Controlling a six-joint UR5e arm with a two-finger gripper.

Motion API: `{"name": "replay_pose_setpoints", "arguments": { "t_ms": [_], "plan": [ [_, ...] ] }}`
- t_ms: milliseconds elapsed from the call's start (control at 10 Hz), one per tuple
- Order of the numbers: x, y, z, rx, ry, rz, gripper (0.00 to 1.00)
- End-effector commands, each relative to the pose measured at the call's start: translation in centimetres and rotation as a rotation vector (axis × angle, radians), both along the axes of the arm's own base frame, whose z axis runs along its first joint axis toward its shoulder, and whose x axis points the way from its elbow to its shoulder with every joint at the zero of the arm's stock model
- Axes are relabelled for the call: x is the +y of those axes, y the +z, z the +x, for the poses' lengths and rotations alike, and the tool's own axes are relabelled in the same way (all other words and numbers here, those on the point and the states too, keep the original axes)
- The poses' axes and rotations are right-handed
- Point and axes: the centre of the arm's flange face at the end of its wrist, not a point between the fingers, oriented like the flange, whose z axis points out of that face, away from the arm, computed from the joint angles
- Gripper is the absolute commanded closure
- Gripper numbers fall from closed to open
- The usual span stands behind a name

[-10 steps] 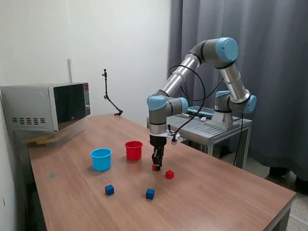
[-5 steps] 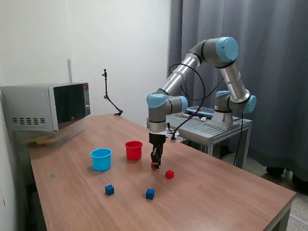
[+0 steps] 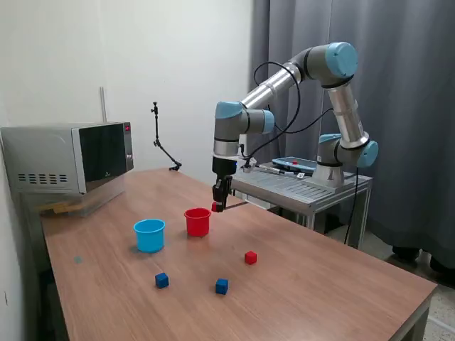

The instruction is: Place red objects in the red bin, and blue objects in the blue bin.

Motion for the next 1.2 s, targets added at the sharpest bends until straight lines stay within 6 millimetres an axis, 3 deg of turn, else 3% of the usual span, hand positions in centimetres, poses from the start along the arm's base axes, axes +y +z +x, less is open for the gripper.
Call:
{"name": "replay_pose_setpoints", "arguments": {
  "t_ms": [0, 200, 500, 800, 1100],
  "plan": [
    [4.4, 0.8, 2.1, -0.033, -0.038, 0.009, 1.0],
    [6.3, -0.3, 3.0, -0.06, -0.069, 0.001, 1.0],
    [9.1, 0.0, 2.5, -0.058, -0.026, 0.001, 1.0],
    [9.8, 1.1, 1.4, -0.032, 0.02, 0.008, 1.0],
    [10.1, -0.3, 0.9, -0.05, 0.046, 0.0, 1.0]
  ]
}}
